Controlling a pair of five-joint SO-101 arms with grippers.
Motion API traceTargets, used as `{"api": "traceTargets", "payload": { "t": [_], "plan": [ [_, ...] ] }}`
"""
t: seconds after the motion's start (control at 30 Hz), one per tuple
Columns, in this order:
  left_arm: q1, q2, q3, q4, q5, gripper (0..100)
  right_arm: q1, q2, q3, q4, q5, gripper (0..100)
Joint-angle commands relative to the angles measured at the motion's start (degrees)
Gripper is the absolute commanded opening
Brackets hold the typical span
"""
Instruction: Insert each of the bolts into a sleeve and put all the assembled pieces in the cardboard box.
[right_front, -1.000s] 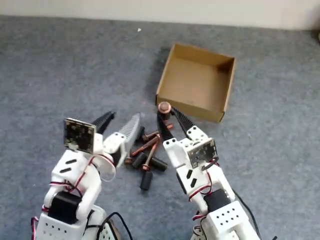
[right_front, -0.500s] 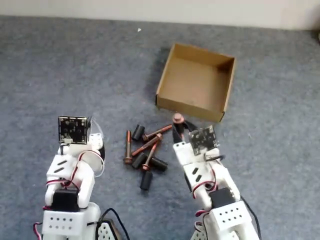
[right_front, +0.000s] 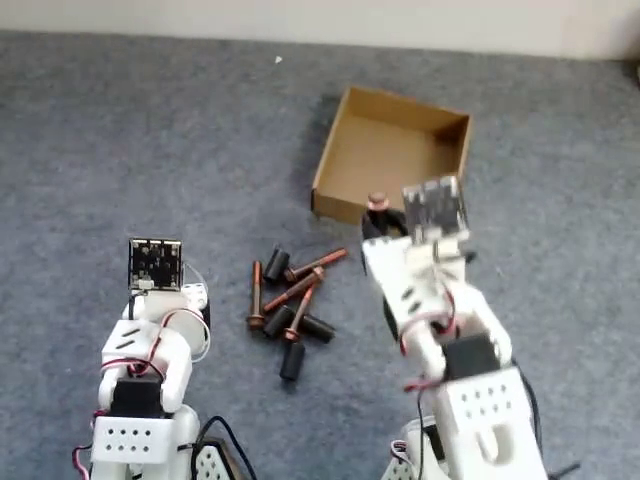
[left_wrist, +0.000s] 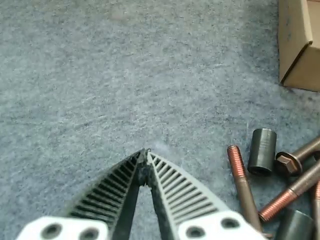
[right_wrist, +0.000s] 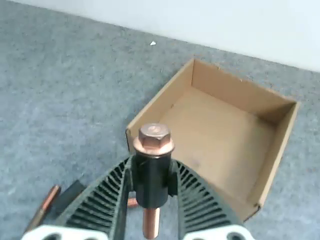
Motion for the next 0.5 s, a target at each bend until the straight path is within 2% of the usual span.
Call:
{"api": "traceTargets", "payload": {
  "t": [0.0,0.27,0.47],
  "plan": [
    [-0.48,-0.48,1.8,0.09,-0.97,0,1.27,14.81,-15.16,-0.04,-0.7,0.5],
    [-0.48,-0.48,1.8,0.18,-0.97,0,8.92,45.14,-40.48,-0.13,-0.7,0.5],
    [-0.48,-0.48,1.8,0.18,-0.97,0,13.41,62.02,-52.79,0.22,-0.62,0.5]
  ]
}}
